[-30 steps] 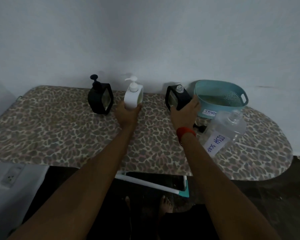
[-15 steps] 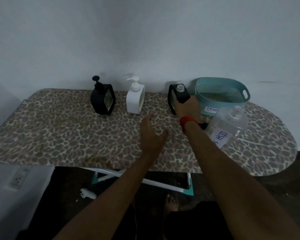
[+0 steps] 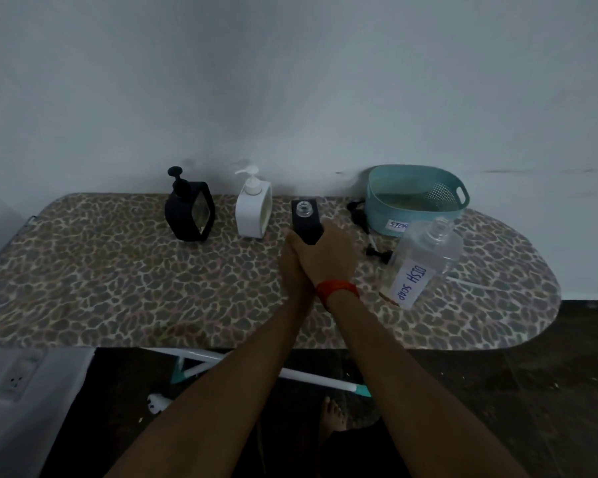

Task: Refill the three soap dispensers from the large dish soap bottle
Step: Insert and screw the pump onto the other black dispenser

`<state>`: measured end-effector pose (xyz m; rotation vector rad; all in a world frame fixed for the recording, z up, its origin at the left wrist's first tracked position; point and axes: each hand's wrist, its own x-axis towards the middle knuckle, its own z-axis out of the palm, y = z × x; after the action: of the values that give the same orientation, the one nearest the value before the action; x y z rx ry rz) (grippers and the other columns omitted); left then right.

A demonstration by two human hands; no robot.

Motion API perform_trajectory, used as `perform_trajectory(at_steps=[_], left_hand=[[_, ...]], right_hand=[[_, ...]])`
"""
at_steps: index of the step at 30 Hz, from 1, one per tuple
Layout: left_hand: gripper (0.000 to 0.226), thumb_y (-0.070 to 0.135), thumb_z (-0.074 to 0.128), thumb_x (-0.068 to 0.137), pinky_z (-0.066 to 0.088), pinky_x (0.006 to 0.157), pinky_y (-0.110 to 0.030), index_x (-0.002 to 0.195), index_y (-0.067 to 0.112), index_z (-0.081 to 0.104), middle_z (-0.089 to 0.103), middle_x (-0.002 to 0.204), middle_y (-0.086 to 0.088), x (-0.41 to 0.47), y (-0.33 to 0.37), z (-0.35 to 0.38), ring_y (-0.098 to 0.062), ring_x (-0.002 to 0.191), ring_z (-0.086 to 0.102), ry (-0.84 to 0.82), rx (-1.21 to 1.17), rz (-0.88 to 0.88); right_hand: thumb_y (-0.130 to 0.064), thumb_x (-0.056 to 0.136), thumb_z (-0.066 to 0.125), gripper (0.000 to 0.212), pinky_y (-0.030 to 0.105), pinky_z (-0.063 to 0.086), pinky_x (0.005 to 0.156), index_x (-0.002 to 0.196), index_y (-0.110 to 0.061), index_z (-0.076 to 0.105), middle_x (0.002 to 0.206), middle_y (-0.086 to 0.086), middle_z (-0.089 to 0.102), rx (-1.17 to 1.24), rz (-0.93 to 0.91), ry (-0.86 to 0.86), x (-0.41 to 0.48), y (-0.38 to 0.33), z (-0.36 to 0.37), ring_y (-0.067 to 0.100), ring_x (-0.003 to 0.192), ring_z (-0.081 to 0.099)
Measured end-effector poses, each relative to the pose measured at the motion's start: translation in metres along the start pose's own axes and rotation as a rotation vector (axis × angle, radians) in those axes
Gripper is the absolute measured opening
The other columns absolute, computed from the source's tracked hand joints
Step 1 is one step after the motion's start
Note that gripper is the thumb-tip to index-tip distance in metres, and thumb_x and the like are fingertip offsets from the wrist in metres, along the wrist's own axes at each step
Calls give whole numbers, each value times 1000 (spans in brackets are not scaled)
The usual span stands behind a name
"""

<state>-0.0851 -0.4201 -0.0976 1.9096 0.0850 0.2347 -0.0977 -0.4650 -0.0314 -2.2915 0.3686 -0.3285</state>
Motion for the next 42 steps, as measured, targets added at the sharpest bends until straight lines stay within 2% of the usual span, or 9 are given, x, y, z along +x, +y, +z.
perform_trajectory(at_steps=[5, 10, 15, 20, 24, 28, 35, 39, 42], left_hand=[[56, 47, 67, 84, 53, 78, -27, 128, 11, 64, 72, 115, -12, -4, 18, -24, -19, 100, 68, 110, -64, -13], [59, 17, 84, 81, 54, 94, -44, 133, 4, 60, 68, 125, -19, -8, 0, -50, -34, 114, 66, -14, -29, -14], [63, 18, 86, 77, 54, 98, -50, 132, 1, 61, 67, 127, -17, -14, -24, -91, -33, 116, 65, -163, -80, 32], [78, 46, 79, 58, 54, 95, -38, 127, 16, 62, 66, 121, -1, -12, -30, -120, -21, 112, 65, -278, -147, 17], [65, 5, 86, 75, 54, 98, -37, 134, 5, 59, 65, 126, -4, -10, -37, -122, -24, 118, 63, -266, -112, 38], [65, 7, 88, 75, 57, 96, -34, 134, 4, 61, 67, 129, -7, -17, -35, -117, -18, 118, 65, -167, -94, 110], [60, 6, 87, 75, 55, 96, -48, 130, 1, 63, 69, 125, -16, -21, -32, -117, -31, 115, 66, -117, -46, 49], [51, 1, 85, 75, 58, 90, -39, 123, 0, 67, 71, 117, -14, -25, -26, -124, -26, 105, 68, -109, -7, 62], [54, 11, 88, 75, 55, 88, -17, 124, 8, 67, 69, 116, 0, -36, -15, -141, -12, 103, 66, -156, 38, 84]], right_hand=[[-67, 96, 44, 63, 29, 34, 53, 66, -13, 55, 63, 1, 55, 54, -19, 64, 18, 1, -11, 15, 57, 53], [-20, 99, 48, 41, 46, 43, 105, 134, 1, 49, 140, 23, 49, -300, 58, -116, 68, 11, -14, 40, 128, 48], [-17, 102, 42, 56, 49, 38, 113, 151, 7, 27, 154, 27, 32, -624, 76, -227, 99, 25, -3, 41, 139, 38], [-13, 104, 37, 39, 45, 44, 102, 139, 2, 49, 144, 28, 47, -773, 13, -202, 120, 24, 3, 40, 130, 49], [-9, 104, 39, 35, 42, 49, 95, 131, 2, 58, 136, 27, 54, -800, -10, -201, 125, 24, 7, 38, 122, 56], [-4, 101, 45, 29, 44, 55, 90, 119, 2, 66, 126, 22, 66, -779, -63, -160, 126, 25, 4, 36, 116, 64], [-19, 97, 63, 25, 35, 53, 80, 114, -1, 69, 110, 19, 71, -279, -144, -107, 113, -19, -26, 32, 100, 68], [-28, 90, 73, 19, 37, 57, 88, 99, -12, 75, 94, 4, 77, 295, -297, -29, 62, -60, -76, 20, 92, 72], [-12, 90, 73, 15, 49, 60, 88, 103, -3, 73, 93, 22, 74, 598, -334, -89, 16, -79, -113, 37, 94, 72]])
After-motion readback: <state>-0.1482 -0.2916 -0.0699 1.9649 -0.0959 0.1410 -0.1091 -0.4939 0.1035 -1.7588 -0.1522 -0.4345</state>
